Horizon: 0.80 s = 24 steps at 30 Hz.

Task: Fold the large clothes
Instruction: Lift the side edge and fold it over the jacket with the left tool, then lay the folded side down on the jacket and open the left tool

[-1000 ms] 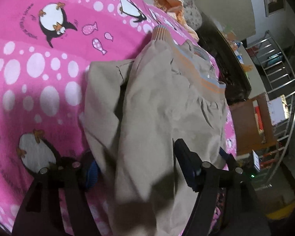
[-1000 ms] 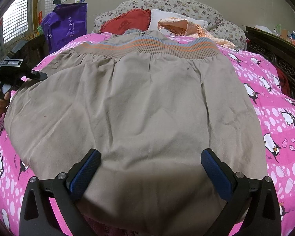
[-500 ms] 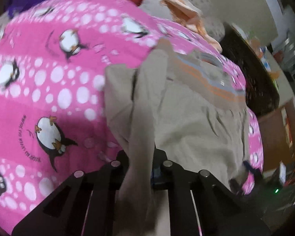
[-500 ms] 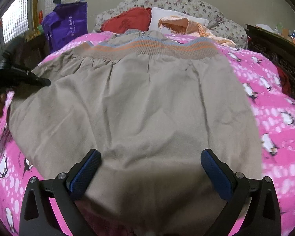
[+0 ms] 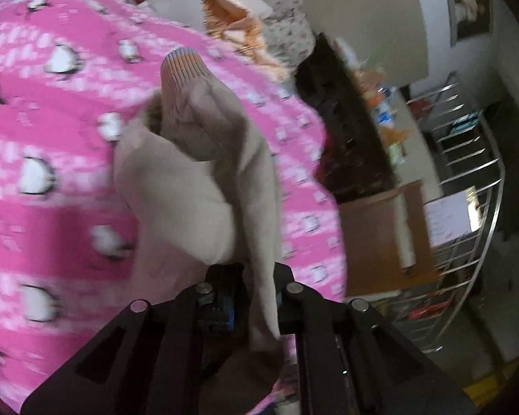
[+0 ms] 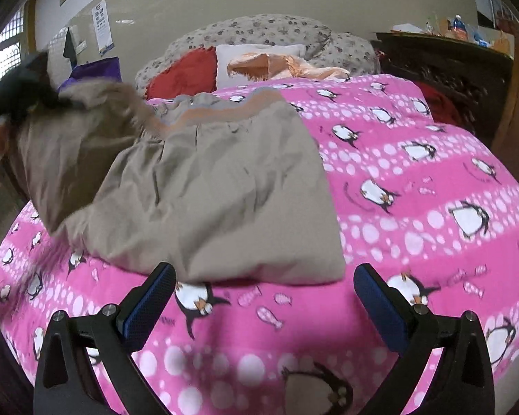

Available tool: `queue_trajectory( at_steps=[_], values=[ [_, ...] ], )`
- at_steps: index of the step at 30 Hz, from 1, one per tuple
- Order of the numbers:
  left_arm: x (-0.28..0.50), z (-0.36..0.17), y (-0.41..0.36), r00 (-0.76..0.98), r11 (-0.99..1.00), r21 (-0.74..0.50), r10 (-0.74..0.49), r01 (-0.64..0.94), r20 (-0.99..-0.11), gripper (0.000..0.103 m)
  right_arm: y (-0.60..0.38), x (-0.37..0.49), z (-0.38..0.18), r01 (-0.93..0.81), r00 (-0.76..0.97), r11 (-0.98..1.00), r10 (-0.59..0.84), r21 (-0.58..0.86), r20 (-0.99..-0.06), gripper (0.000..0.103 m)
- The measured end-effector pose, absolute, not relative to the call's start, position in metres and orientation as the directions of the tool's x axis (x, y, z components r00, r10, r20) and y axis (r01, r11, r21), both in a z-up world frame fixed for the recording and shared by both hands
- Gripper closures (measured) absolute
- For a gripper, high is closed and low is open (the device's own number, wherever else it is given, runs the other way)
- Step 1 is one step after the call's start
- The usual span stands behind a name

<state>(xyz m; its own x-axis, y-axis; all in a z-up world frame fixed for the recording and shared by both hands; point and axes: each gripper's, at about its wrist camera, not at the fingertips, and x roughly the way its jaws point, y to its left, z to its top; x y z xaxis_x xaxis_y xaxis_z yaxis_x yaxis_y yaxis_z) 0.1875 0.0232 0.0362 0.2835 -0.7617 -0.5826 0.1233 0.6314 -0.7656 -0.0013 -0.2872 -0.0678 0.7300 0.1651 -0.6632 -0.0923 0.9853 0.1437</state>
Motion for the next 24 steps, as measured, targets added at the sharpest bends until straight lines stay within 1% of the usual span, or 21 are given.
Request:
queue_trajectory(
  at_steps=[4,6,9,12,14,15,16,17,18,19,20,21,22,24],
  values=[
    [0.194,0.048,-0.029,0.287,0.572,-0.818,-0.794,0.057,-0.535,0.095,-0.294,-0.005,-0.078,-0.077,0.718,0.979,0.184,0.186,-0.671,0.0],
    [0.196,0.046,-0.055,0.296,0.585,-0.809,-0.784,0.055,-0.546,0.095,-0.298,-0.006,-0.084,-0.064,0.713,0.977,0.189,0.205,-0.676,0.0],
    [0.199,0.027,-0.095,0.294,0.639,-0.768,-0.742,0.039,-0.602,0.095,-0.306,-0.008,-0.09,-0.044,0.708,0.969,0.201,0.242,-0.676,0.0],
    [0.205,-0.004,-0.13,0.316,0.734,-0.679,-0.649,0.021,-0.692,0.095,-0.316,-0.01,-0.094,-0.006,0.705,0.957,0.208,0.289,-0.677,0.001],
    [0.208,-0.028,-0.146,0.335,0.769,-0.639,-0.601,-0.006,-0.726,0.094,-0.323,-0.013,-0.096,0.012,0.709,0.949,0.215,0.316,-0.672,0.001],
    [0.209,-0.042,-0.154,0.334,0.772,-0.635,-0.591,-0.03,-0.734,0.089,-0.324,-0.015,-0.097,0.017,0.706,0.946,0.218,0.324,-0.673,0.001],
    [0.207,-0.048,-0.158,0.335,0.777,-0.629,-0.586,-0.028,-0.738,0.081,-0.326,-0.016,-0.098,0.021,0.705,0.943,0.221,0.331,-0.674,0.001],
    [0.206,-0.056,-0.166,0.347,0.78,-0.625,-0.58,-0.026,-0.737,0.076,-0.328,-0.019,-0.099,0.021,0.705,0.941,0.225,0.338,-0.672,0.001],
    [0.203,-0.058,-0.17,0.358,0.779,-0.626,-0.579,-0.021,-0.732,0.063,-0.329,-0.021,-0.099,0.022,0.703,0.941,0.226,0.338,-0.674,0.001],
    [0.2,-0.059,-0.172,0.365,0.775,-0.631,-0.585,-0.01,-0.724,0.053,-0.33,-0.024,-0.1,0.02,0.701,0.941,0.228,0.339,-0.675,0.001],
    [0.196,-0.058,-0.174,0.376,0.767,-0.642,-0.594,-0.003,-0.711,0.049,-0.331,-0.027,-0.1,0.017,0.701,0.94,0.231,0.34,-0.675,0.001],
    [0.195,-0.055,-0.176,0.38,0.76,-0.65,-0.603,0.005,-0.701,0.037,-0.333,-0.031,-0.1,0.017,0.701,0.942,0.227,0.334,-0.676,0.001],
    [0.19,-0.051,-0.177,0.375,0.741,-0.671,-0.629,0.024,-0.681,0.029,-0.335,-0.035,-0.099,0.018,0.702,0.945,0.221,0.327,-0.677,0.001],
    [0.179,-0.039,-0.179,0.359,0.708,-0.705,-0.671,0.049,-0.648,0.027,-0.339,-0.041,-0.096,0.017,0.707,0.948,0.212,0.316,-0.674,0.001]
  ],
)
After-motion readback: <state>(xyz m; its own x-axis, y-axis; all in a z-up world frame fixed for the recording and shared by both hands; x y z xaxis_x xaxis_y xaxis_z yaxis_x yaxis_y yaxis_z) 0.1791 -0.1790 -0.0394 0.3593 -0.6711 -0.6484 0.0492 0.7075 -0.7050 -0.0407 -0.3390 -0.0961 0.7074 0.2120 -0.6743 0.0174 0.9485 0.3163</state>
